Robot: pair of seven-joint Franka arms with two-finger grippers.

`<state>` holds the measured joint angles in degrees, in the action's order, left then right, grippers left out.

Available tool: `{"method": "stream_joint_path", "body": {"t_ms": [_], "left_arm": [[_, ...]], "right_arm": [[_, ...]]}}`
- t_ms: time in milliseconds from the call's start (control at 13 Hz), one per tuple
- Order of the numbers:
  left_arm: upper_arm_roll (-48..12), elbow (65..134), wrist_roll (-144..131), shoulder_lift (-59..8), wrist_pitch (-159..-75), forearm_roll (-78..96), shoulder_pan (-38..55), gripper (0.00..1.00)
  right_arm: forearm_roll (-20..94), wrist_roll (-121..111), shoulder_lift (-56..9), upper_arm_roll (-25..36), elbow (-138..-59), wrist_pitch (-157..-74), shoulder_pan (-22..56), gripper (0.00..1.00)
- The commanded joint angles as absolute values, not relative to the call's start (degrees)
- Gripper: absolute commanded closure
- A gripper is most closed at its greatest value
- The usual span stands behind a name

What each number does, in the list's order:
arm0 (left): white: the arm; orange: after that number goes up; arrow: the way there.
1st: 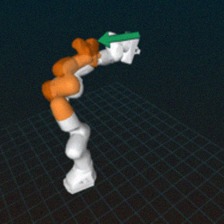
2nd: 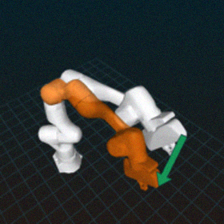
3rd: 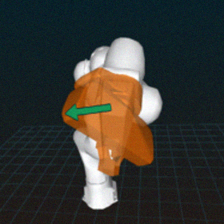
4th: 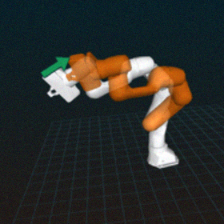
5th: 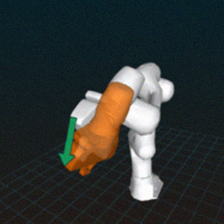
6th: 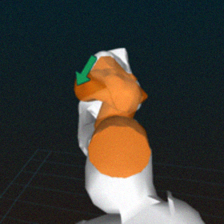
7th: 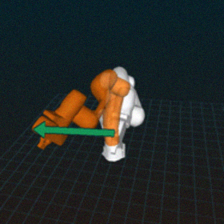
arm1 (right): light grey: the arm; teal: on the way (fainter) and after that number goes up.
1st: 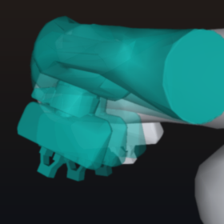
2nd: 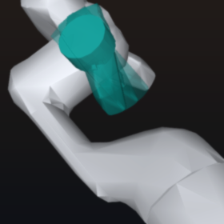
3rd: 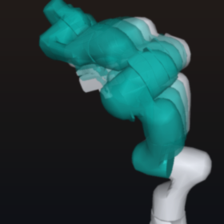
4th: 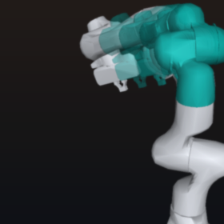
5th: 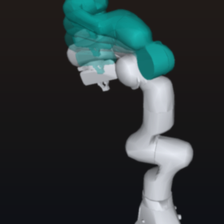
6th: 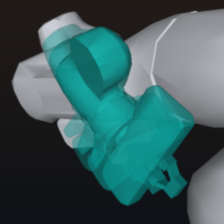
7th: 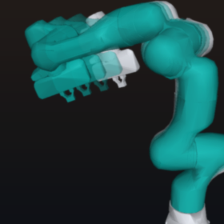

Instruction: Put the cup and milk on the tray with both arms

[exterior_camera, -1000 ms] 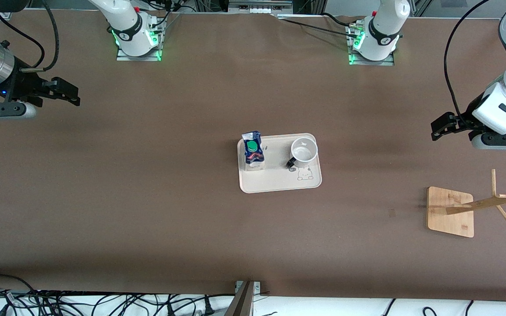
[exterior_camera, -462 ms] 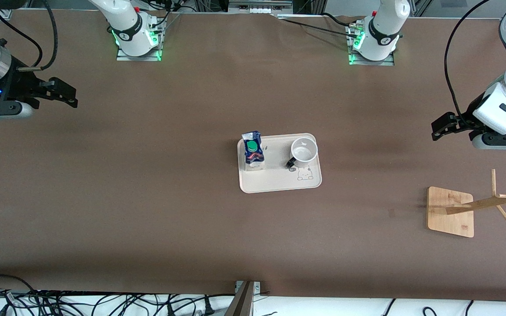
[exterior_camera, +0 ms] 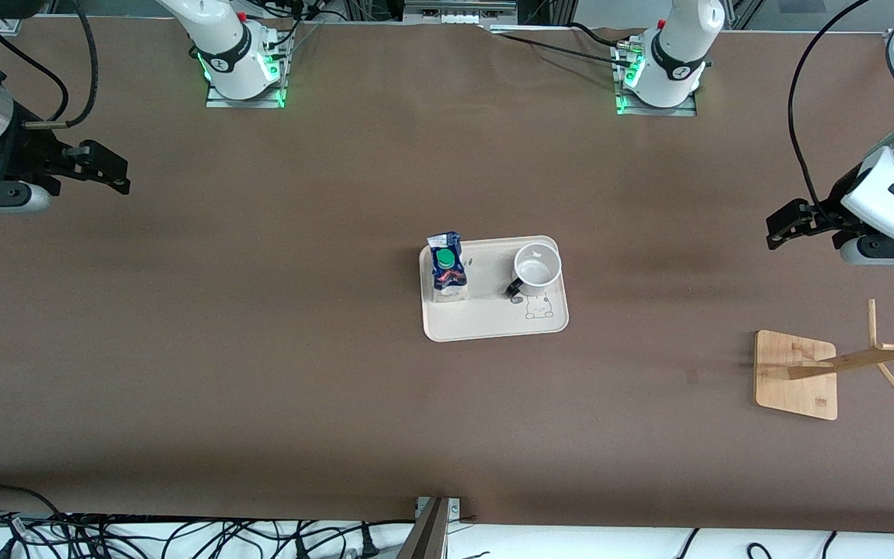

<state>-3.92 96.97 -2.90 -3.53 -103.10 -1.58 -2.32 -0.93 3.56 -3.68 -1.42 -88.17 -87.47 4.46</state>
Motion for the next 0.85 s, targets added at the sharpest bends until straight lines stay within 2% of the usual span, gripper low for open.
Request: {"method": "stream_joint_path", "body": {"t_ms": [0, 769], "left_arm": [[-4.0, 95.8, -1.8, -3.8, -102.3, -1.1, -2.7, 0.0], [-4.1, 95.8, -1.9, -3.8, -102.3, -1.1, -2.6, 0.0]], "right_arm": [[-1.7, 2.4, -4.7, -2.3, -86.9, -87.5, 3.8, 0.0], [-1.4, 2.4, -4.7, -2.3, -86.9, -89.6, 3.5, 0.0]]}}
